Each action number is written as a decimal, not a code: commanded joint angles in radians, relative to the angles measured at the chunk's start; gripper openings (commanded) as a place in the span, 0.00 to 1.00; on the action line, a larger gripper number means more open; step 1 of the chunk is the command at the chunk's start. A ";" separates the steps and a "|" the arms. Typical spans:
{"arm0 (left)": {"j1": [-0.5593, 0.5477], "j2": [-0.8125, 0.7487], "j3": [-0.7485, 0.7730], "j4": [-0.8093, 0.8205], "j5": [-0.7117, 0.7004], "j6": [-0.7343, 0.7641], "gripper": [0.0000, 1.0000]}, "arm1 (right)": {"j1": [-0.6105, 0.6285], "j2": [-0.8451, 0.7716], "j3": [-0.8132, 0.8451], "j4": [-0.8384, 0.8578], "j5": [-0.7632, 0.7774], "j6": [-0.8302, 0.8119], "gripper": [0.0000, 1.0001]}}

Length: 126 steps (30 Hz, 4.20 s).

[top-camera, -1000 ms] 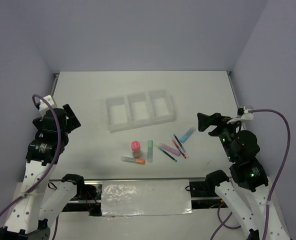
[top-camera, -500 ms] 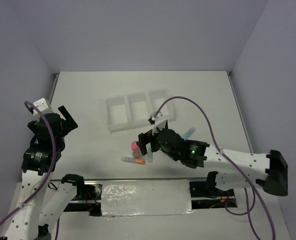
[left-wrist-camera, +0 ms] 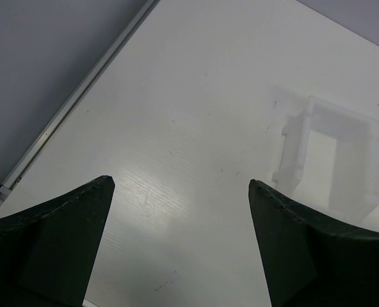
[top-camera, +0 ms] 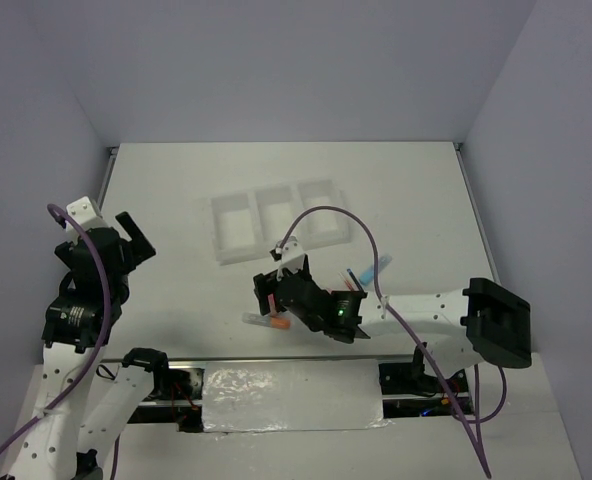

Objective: Sort the stationery into containers
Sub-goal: Pick up the stationery from the center of the board, then place the stationery in the storage box, then pick up the pen from the center of the board.

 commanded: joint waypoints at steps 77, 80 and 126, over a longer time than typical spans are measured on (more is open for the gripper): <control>0.000 0.008 -0.013 0.082 0.097 0.035 0.99 | -0.859 0.751 1.202 -0.967 -0.699 -0.338 0.18; 0.000 0.010 -0.013 0.082 0.100 0.038 0.99 | -0.859 0.760 1.209 -0.976 -0.697 -0.335 0.36; -0.001 0.027 -0.011 0.073 0.094 0.030 0.99 | -0.885 0.133 0.140 -0.563 -0.102 0.285 0.93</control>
